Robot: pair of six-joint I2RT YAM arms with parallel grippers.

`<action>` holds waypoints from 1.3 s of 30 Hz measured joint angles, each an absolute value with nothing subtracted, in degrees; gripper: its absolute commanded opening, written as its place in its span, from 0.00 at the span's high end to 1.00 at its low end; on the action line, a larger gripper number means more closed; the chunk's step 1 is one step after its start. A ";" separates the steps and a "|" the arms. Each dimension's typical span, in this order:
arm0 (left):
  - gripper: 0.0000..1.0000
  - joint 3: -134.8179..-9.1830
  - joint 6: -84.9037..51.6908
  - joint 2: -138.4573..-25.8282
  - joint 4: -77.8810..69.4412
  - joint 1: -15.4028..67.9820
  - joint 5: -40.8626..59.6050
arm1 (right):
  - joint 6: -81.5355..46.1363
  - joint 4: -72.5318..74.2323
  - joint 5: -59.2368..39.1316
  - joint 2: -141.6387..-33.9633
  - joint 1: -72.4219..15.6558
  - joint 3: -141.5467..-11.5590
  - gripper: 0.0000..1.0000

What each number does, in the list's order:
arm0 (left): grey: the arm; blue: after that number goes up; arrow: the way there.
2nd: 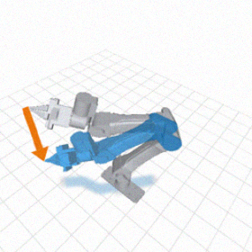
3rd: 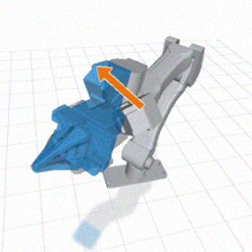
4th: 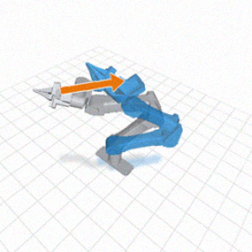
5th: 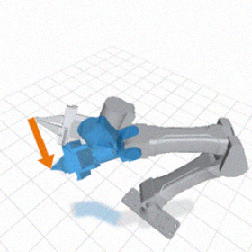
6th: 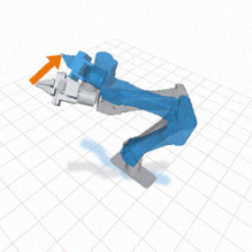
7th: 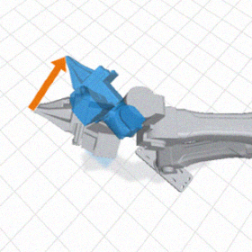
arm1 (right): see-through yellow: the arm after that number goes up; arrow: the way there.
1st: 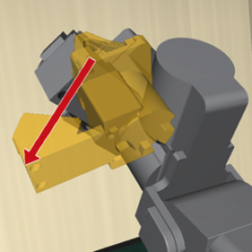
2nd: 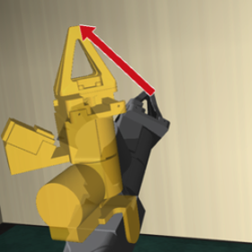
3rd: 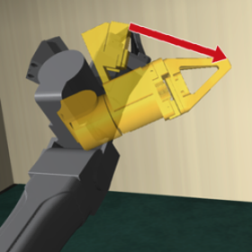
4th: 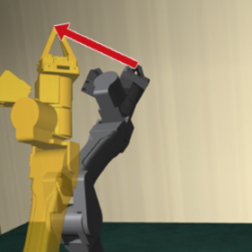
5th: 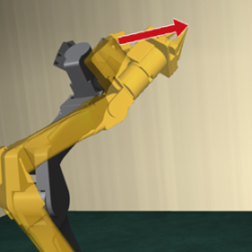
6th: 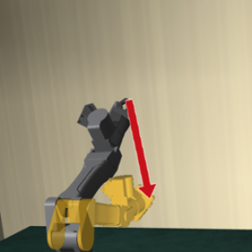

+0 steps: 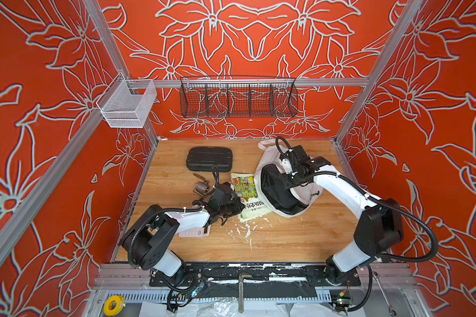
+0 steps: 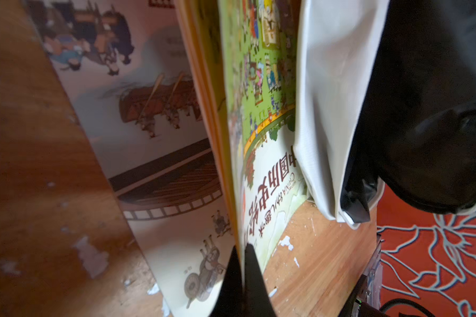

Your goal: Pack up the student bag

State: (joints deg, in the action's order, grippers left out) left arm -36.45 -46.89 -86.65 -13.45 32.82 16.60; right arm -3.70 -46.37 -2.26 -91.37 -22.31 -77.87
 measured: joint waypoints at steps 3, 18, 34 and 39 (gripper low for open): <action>1.00 -37.41 -43.97 -83.94 -10.81 32.29 17.98 | -1.67 -47.86 0.12 -91.37 -21.54 -80.34 1.00; 1.00 -41.47 -30.52 -62.89 9.26 27.18 26.44 | 6.52 -49.50 4.23 -91.83 -13.96 -82.87 1.00; 1.00 -58.50 -28.25 -72.38 10.68 27.14 43.59 | 7.20 -49.45 2.09 -93.27 -14.00 -82.91 1.00; 1.00 -66.87 -26.81 -80.14 11.18 30.72 47.99 | 7.22 -49.98 2.04 -93.43 -14.00 -83.64 1.00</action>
State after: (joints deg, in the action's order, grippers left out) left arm -66.87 -26.81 -80.14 11.18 30.72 47.99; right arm 7.22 -49.98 2.04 -93.43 -14.00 -83.64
